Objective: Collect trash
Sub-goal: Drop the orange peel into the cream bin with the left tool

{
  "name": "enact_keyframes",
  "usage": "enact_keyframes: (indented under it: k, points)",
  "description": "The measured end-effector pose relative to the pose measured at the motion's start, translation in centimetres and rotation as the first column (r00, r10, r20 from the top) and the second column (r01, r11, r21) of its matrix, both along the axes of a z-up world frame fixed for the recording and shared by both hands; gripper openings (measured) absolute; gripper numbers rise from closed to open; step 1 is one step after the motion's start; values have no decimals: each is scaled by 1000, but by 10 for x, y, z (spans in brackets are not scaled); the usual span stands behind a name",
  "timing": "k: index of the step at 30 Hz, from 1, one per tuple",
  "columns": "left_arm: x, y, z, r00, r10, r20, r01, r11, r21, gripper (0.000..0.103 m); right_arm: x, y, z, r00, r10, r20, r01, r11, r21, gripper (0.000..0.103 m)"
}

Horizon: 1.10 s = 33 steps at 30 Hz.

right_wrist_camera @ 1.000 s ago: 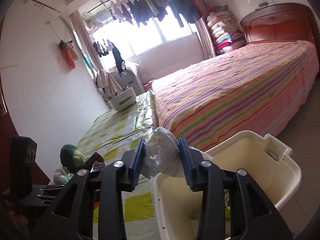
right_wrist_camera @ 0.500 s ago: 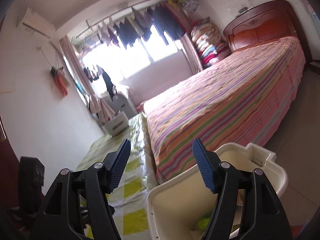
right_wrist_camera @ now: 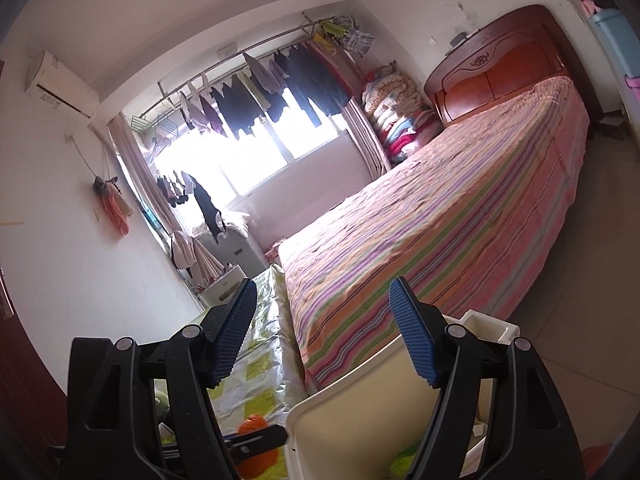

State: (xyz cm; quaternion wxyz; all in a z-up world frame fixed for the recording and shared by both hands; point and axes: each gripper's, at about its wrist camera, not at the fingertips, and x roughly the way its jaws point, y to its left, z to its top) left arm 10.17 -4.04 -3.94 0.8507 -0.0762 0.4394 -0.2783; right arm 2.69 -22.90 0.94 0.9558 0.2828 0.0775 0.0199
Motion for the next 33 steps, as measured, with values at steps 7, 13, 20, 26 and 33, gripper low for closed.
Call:
enact_keyframes:
  k: [7,13,20,26,33]
  points:
    - [1,-11,0,1000,-23,-1,23,1000,-19,35,-3,7,2,1000,-5,23,5,1000,-15,68]
    - [-3,-19,5,999,-13,31,15,999,-39,64,-8,2,0,999,-16,33,16,1000,-2,68]
    - [-10,-11,18,994,33,102,-27,998,-59,79,-10,1,-4,999,-15,34,15,1000,4,68]
    - [-5,20,27,986,133,97,-127,990,-65,79,-7,4,-4,1000,0,24,0,1000,-2,69]
    - [-2,58,33,968,241,72,-237,970,-56,79,5,20,-6,999,54,-8,-54,998,-22,70]
